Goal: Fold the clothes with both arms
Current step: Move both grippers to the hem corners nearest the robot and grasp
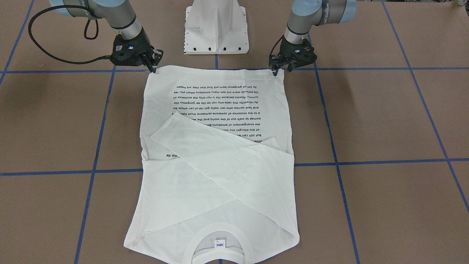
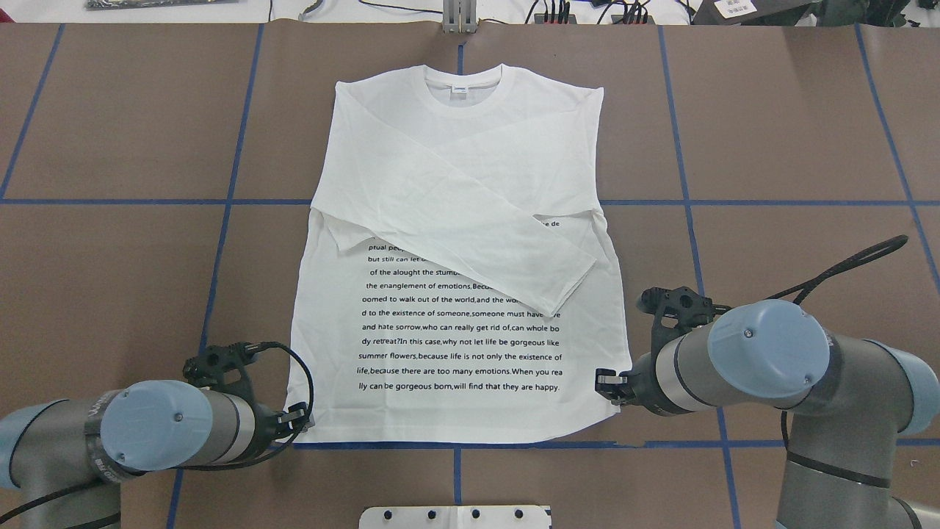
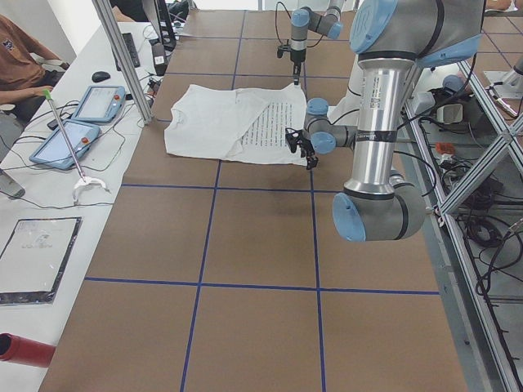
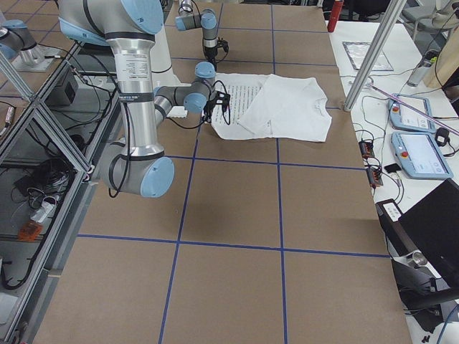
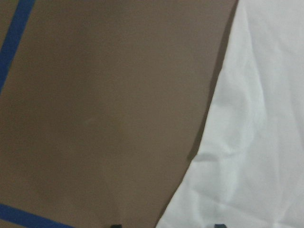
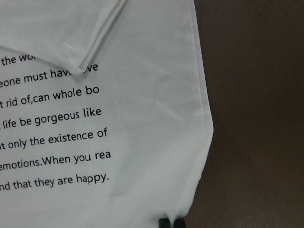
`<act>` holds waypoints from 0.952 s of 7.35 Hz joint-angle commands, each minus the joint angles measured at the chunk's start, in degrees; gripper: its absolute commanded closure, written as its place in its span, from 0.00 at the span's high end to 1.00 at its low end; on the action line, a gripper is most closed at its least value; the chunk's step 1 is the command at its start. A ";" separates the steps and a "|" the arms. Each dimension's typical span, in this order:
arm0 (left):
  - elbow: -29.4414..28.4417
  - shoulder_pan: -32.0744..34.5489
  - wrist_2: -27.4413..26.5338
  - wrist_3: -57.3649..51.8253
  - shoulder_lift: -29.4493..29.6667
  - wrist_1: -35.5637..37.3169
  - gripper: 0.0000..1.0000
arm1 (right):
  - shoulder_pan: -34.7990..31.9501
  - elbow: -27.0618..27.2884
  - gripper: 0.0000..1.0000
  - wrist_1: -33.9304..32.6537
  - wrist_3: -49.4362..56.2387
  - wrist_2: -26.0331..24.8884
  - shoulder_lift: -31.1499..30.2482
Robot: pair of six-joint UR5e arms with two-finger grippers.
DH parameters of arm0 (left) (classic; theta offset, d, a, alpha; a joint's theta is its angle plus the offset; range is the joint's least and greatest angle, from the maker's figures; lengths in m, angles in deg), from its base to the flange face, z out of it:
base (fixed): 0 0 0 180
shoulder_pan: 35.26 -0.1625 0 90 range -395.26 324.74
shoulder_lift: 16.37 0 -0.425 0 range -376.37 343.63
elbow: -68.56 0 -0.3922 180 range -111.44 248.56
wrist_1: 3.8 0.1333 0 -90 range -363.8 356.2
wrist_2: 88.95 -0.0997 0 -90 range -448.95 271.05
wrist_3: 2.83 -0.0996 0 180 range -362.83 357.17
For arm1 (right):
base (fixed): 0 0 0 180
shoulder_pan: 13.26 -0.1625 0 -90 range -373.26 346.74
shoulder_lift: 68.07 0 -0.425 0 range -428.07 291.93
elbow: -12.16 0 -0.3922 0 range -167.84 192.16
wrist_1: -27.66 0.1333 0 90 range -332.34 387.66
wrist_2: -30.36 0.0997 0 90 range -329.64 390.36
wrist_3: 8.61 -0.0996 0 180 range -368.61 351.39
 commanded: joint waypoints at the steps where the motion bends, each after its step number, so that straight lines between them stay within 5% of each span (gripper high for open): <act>1: -0.05 -0.08 0.12 0.02 0.09 0.11 0.62 | -0.10 0.09 0.00 -0.01 -0.06 0.04 0.06; 3: 0.04 -0.08 0.29 0.02 0.18 0.20 0.52 | -0.19 0.09 0.00 -0.10 0.03 0.04 0.06; 7: -0.23 -0.17 0.47 -0.07 0.80 0.37 0.52 | -0.37 0.00 0.00 -0.10 0.03 0.04 0.06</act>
